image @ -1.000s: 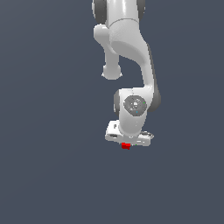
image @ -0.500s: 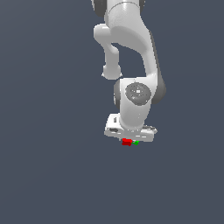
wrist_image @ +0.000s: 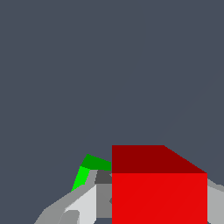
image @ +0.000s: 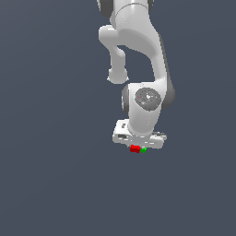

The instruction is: Stack the red cube on top of the green cube.

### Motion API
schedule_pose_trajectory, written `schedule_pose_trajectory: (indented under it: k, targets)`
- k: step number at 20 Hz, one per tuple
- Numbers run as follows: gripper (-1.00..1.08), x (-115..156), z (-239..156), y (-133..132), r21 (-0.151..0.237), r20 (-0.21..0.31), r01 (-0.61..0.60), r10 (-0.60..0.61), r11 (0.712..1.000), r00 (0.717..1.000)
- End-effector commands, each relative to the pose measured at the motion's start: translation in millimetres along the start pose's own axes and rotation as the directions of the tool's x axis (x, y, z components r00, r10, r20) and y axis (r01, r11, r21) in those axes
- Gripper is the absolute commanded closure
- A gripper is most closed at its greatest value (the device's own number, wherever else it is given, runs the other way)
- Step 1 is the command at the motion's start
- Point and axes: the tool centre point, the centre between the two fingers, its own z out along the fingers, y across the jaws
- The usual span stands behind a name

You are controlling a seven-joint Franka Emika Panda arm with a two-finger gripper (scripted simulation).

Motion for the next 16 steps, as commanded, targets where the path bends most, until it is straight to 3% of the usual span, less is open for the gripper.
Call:
schedule_pose_trajectory:
  k: [1,9,15,16]
  targets:
    - [1.08,-7,7,-7,0.0,0.0,0.001,-0.001,1.0,1.0]
    - [1.08,-38,40,-38,0.0,0.001,0.001,-0.001,1.0,1.0]
    - [1.08,-46,49,-47,0.0,0.001,0.001,-0.001,1.0,1.0]
    - [-0.92,-46,49,-47,0.0,0.001,0.001,-0.001,1.0,1.0]
